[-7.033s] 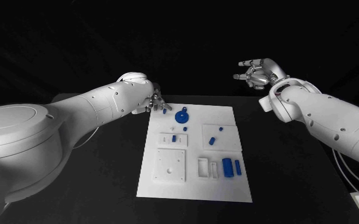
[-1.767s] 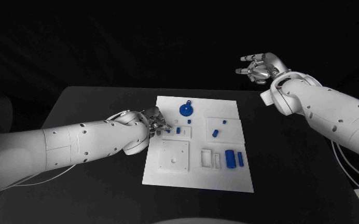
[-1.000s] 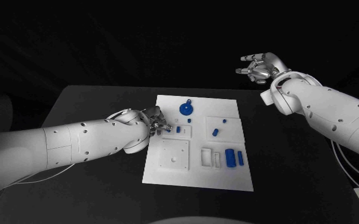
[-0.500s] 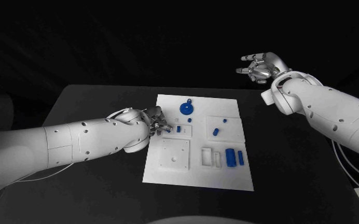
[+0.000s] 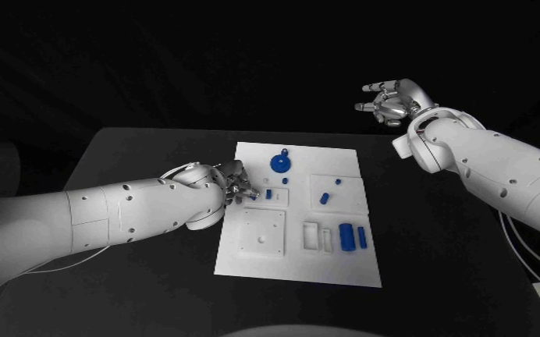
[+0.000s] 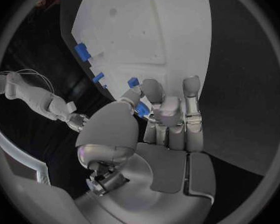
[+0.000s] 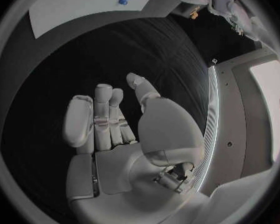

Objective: Assemble the parts on the task board

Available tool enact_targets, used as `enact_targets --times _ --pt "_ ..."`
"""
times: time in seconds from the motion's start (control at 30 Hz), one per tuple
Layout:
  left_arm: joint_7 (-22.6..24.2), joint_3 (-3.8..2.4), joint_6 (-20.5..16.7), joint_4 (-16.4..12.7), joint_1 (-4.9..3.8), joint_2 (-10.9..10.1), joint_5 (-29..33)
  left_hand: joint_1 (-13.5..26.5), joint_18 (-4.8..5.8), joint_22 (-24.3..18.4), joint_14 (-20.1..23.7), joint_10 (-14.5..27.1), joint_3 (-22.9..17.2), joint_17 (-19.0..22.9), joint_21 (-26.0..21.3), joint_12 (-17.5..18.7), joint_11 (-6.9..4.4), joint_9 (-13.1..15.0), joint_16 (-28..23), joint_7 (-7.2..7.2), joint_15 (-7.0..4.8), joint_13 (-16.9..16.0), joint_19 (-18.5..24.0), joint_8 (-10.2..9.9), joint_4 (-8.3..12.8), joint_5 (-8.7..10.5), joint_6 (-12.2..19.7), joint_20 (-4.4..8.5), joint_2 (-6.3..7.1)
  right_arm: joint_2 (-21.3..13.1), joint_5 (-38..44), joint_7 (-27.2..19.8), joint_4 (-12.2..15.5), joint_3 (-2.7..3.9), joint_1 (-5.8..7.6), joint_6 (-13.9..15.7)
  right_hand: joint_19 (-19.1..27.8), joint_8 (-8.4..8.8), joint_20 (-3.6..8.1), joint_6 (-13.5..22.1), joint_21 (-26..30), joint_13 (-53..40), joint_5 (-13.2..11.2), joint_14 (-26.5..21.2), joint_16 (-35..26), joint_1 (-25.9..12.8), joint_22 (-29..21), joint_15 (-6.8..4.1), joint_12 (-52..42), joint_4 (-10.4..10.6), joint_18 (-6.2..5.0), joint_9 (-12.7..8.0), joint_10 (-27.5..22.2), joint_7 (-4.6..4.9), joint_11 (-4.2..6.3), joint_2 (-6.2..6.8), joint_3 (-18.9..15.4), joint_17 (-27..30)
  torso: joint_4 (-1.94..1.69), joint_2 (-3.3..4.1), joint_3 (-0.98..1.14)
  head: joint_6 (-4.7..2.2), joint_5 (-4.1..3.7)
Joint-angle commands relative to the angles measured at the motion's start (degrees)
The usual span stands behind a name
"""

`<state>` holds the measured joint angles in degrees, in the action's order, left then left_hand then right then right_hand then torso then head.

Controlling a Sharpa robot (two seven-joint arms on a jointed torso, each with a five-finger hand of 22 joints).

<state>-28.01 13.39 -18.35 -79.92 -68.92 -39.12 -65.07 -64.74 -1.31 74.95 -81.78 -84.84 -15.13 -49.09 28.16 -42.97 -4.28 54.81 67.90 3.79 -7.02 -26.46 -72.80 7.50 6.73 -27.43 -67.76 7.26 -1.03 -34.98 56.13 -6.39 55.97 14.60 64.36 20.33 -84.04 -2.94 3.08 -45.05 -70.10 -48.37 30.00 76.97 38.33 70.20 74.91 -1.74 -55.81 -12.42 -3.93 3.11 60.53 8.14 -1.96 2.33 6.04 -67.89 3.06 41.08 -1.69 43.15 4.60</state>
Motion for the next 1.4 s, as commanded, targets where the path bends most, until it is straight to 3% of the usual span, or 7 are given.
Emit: enact_targets --times 0.03,0.23,0.53,0.83,1.03,1.4 --pt "-0.7 0.43 1.3 -0.1 0.68 -0.1 0.3 -1.0 -0.71 1.1 0.2 -1.8 -0.2 0.0 -0.4 0.1 -1.03 -0.2 0.0 -6.23 0.11 0.1 -0.2 0.2 -0.2 0.36 -6.9 -0.24 -0.8 0.0 0.4 -0.3 0.0 0.02 -0.05 -0.7 -2.6 -0.18 0.01 -0.6 0.1 -0.1 0.3 -0.3 -0.2 -0.7 9.6 -0.18 0.0 0.0 -0.3 0.1 -0.2 0.0 0.17 -0.04 0.3 0.1 0.02 0.01 -0.01 -0.07 0.06" --pt "1.4 0.4 -1.6 -0.9 0.77 -1.1 2.5 -1.1 -0.71 1.1 0.1 -1.8 -0.3 0.0 -0.4 0.1 -1.09 -0.5 0.0 -6.23 0.05 0.1 -0.3 0.2 -0.2 0.48 -6.9 -0.19 -0.95 -0.1 0.4 -0.3 0.0 0.02 -0.14 -0.7 -2.6 -0.2 0.01 -0.6 0.1 -0.1 0.3 -0.3 -0.2 -0.8 9.6 -0.18 0.0 0.0 -0.31 0.1 -0.2 0.0 0.17 -0.09 0.3 0.1 0.05 -0.02 -0.03 -0.15 -0.06" --pt "6.2 0.37 -10.7 -2.6 0.76 -2.5 6.0 -1.2 -0.64 1.0 0.0 -1.8 0.1 0.1 -0.5 0.1 -1.19 -0.8 -0.2 -6.25 -0.11 0.2 -0.5 0.4 -1.2 1.91 -6.6 -0.01 -1.2 -0.3 0.4 -0.3 0.0 0.02 -0.24 -0.7 -2.6 -0.19 0.02 -0.6 0.1 -0.1 0.4 -0.3 -0.2 -0.8 9.6 -0.19 0.0 0.0 -0.31 0.1 -0.2 0.0 0.18 -0.08 0.3 0.1 -0.01 0.02 0.07 -0.17 -0.15" --pt "7.5 0.38 -15.3 -3.1 0.76 -3.1 6.4 -1.9 -0.62 1.1 -0.1 -1.8 0.3 0.0 -0.6 0.1 -1.27 -1.2 -0.2 -6.28 -0.25 0.1 -0.7 0.5 -1.9 2.27 -6.6 0.12 -1.03 -0.5 0.4 -0.3 0.2 0.02 -0.32 -0.7 -2.6 -0.19 0.02 -0.6 0.1 -0.1 0.6 -0.3 -0.2 -0.8 9.6 -0.19 0.0 0.0 -0.3 0.1 -0.2 0.0 0.19 -0.07 0.4 0.1 0.03 0.01 0.02 -0.19 -0.1" --pt "6.9 0.39 -15.6 -2.8 0.76 -2.8 5.4 -2.1 -0.63 1.1 -0.1 -1.8 0.4 0.1 -0.6 0.2 -1.27 -1.3 -0.4 -6.27 -0.28 0.0 -0.7 0.5 -2.2 2.7 -6.5 0.14 -0.98 -0.5 0.4 -0.3 0.2 0.02 -0.38 -0.7 -2.6 -0.19 0.02 -0.6 0.1 -0.1 0.6 -0.3 -0.2 -0.8 9.6 -0.19 0.0 0.0 -0.3 0.1 -0.2 0.0 0.19 -0.07 0.4 0.1 0.04 0.03 0.03 -0.18 -0.03" --pt "0.9 0.39 -10.1 -1.0 0.75 -1.4 1.2 -2.5 -0.56 1.1 0.0 -1.8 0.6 0.3 -0.8 0.5 -1.23 -1.7 -0.6 -6.23 -0.2 0.0 -0.6 0.3 -2.5 3.43 -6.6 0.12 -0.97 -0.4 0.4 -0.2 0.2 0.02 -0.45 -0.8 -2.6 -0.19 0.02 -0.6 0.1 -0.1 0.8 -0.3 -0.2 -0.9 9.6 -0.2 0.0 0.0 -0.29 0.1 -0.2 0.0 0.19 -0.02 0.5 0.1 0.02 0.04 0.09 0.05 0.07"
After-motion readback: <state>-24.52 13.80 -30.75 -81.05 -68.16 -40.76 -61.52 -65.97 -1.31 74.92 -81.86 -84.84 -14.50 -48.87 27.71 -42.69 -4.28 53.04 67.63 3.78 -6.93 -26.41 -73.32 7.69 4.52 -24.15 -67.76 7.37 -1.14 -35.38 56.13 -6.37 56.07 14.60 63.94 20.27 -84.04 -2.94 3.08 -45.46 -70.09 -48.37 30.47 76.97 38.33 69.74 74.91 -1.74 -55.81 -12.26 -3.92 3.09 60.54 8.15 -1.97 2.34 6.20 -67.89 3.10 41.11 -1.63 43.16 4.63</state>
